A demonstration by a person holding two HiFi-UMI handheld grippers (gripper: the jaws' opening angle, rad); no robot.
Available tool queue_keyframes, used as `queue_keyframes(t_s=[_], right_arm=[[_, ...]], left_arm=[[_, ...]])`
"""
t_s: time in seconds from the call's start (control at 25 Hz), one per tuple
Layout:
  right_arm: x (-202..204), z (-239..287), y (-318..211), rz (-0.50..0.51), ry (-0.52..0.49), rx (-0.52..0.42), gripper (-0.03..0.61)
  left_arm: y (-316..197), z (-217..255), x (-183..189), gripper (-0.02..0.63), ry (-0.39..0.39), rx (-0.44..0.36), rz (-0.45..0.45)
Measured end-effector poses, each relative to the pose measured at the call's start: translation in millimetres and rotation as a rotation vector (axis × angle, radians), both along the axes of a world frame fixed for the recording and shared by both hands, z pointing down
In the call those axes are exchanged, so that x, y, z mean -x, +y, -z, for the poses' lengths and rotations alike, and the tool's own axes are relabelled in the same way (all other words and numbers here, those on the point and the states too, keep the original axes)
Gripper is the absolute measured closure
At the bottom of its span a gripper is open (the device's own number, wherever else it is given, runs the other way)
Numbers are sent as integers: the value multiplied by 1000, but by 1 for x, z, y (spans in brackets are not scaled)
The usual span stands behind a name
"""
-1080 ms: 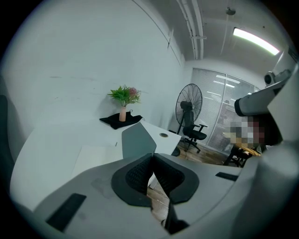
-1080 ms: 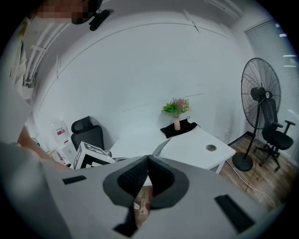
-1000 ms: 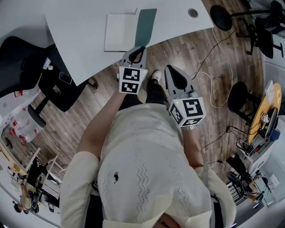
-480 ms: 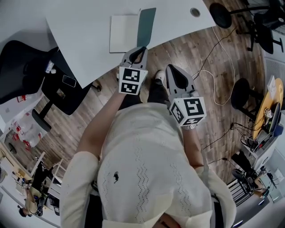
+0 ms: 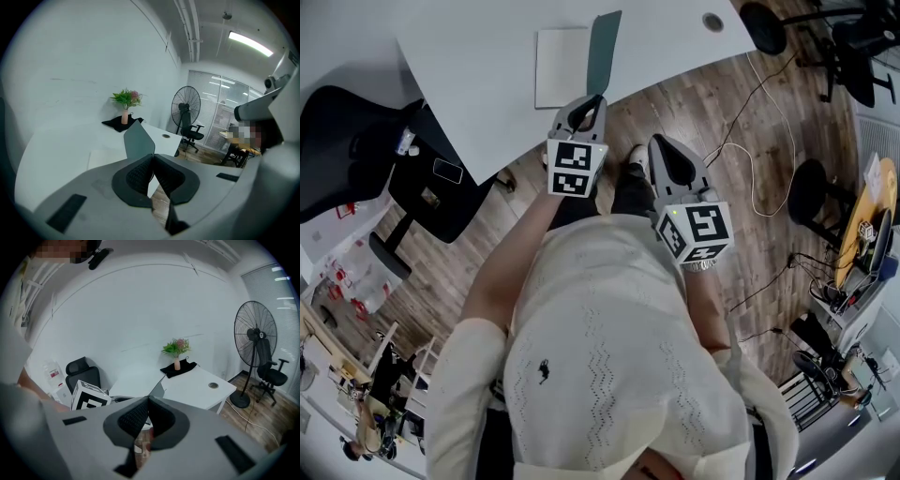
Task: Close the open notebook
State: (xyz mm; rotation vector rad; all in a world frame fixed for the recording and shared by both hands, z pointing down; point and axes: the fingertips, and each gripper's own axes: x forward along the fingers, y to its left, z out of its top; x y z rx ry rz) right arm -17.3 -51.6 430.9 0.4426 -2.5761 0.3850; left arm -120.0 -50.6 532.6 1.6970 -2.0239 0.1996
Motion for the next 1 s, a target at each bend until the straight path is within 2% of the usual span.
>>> queue_keyframes(t_s=[1.0], right_arm=[[3,-8,13,4,18,7,577]], left_arm=[[32,-18,32,595,-13,47,87]])
